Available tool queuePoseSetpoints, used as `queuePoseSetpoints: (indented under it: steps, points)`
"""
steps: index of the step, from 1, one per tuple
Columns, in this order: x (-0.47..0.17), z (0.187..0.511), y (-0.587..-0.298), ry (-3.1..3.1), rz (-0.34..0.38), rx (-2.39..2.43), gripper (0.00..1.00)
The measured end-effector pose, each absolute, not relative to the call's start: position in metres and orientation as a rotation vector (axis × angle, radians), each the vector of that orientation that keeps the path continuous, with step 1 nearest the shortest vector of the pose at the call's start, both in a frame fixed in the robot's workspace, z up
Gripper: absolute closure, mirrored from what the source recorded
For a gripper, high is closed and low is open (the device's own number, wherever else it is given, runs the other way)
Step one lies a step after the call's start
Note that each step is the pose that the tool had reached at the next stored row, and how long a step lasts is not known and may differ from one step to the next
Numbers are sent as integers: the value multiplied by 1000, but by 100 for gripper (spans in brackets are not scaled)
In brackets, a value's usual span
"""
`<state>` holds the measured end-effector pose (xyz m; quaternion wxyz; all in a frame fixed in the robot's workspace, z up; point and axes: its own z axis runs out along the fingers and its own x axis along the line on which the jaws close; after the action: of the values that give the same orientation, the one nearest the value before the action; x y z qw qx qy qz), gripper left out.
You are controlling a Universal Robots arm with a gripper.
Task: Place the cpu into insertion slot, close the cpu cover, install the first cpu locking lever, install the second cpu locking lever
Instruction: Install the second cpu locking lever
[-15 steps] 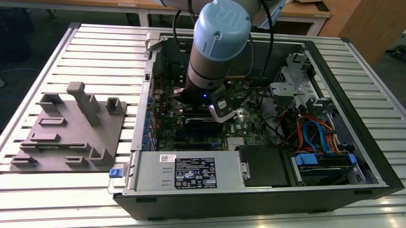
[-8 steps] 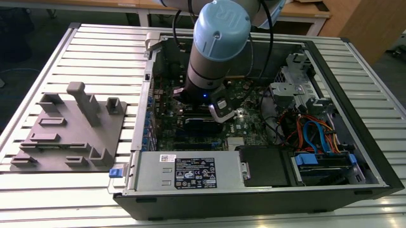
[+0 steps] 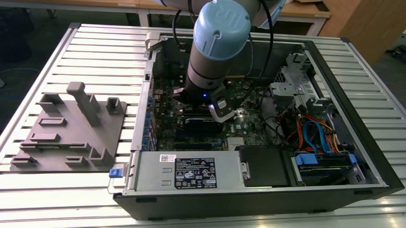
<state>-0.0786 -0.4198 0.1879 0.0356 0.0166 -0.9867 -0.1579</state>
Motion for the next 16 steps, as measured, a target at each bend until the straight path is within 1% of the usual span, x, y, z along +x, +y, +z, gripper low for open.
queuePoseSetpoints:
  steps: [16]
  points:
    - [-79, 199, -420, -3031, -486, 51, 90]
